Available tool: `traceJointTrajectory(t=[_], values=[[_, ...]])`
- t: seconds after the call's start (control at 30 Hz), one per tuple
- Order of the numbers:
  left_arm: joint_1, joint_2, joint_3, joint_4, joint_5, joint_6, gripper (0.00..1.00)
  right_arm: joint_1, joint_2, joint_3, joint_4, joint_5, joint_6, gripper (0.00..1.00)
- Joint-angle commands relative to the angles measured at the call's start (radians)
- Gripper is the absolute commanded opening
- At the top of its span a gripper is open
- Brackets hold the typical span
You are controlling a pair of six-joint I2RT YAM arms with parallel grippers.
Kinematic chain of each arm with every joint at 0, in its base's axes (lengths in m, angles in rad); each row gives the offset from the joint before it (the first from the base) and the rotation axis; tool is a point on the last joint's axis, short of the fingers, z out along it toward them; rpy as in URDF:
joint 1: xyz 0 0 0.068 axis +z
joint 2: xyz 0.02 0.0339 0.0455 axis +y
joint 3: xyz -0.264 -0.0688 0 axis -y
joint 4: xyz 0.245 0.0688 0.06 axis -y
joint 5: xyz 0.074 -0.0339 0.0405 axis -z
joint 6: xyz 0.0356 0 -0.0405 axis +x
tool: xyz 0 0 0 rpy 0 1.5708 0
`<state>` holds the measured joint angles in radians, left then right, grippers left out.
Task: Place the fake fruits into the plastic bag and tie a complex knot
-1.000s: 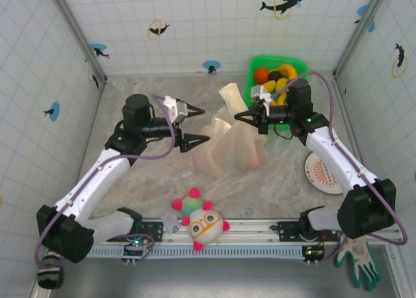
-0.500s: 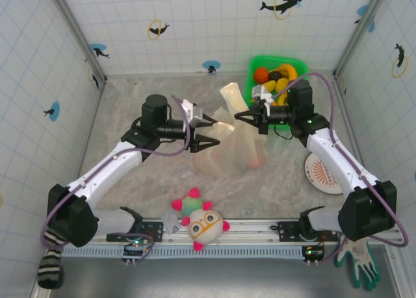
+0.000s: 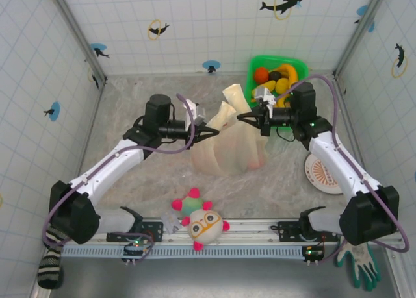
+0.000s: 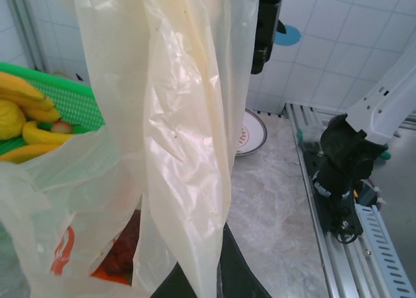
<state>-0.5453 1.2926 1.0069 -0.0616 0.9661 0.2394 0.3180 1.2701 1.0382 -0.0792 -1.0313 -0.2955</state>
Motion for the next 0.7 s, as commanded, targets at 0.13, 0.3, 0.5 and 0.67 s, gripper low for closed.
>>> traceJointTrajectory(t=[0.13, 0.3, 0.5, 0.67], values=[[-0.061, -0.009, 0.087, -0.146, -0.142, 0.113, 0.0, -0.004, -0.044, -0.02, 0.009, 0.002, 0.008, 0.06], [-0.089, 0.015, 0.144, -0.209, -0.187, 0.169, 0.0, -0.005, -0.048, -0.017, -0.004, 0.006, 0.005, 0.08], [-0.114, 0.06, 0.209, -0.308, -0.244, 0.227, 0.0, -0.005, -0.056, -0.018, -0.024, 0.007, -0.01, 0.17], [-0.127, 0.096, 0.289, -0.361, -0.266, 0.257, 0.0, -0.006, -0.064, -0.018, -0.067, 0.013, -0.044, 0.26]])
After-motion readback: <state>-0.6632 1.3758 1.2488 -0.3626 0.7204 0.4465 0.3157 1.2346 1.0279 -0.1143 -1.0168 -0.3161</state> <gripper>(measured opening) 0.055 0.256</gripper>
